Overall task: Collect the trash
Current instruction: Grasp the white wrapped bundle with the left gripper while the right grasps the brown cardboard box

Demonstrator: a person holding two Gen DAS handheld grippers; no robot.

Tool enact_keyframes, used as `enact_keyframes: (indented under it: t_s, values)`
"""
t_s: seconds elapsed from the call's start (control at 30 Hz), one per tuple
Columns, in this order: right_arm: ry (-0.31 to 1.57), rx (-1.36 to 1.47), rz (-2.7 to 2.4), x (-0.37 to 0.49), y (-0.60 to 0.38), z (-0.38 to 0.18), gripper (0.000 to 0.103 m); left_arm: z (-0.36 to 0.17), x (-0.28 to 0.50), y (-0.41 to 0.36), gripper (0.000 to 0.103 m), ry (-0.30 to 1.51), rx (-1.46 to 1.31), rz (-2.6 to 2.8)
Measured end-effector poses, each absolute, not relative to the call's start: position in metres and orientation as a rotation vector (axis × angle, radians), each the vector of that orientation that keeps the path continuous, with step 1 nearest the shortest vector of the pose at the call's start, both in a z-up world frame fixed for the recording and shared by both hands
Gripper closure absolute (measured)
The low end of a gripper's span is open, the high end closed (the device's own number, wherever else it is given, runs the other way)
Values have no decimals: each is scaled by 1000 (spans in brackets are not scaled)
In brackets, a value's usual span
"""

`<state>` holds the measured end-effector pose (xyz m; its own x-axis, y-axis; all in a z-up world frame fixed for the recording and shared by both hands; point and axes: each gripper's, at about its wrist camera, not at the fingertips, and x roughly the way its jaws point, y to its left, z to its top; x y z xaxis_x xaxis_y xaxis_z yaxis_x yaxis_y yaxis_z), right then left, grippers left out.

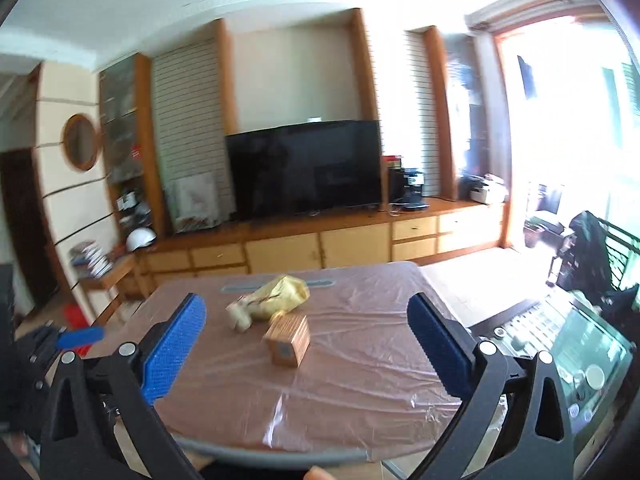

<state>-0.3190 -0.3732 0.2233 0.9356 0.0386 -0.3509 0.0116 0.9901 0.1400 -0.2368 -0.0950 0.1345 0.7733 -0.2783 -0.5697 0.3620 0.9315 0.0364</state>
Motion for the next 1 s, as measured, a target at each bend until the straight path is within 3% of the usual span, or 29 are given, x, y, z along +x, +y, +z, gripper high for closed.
enact_keyframes:
  t_s: [0.27,0.63,1.0]
  values:
    - [739,138,96,-214,-362,172,4,121,-162,-86,2,684,80,-285]
    - [873,164,90,-135,-341,106,4,59,-56,-70,2,909,86,-316]
    - [950,160,76,-96,-323,73,22,32,-11,-95,2,949,200,-411]
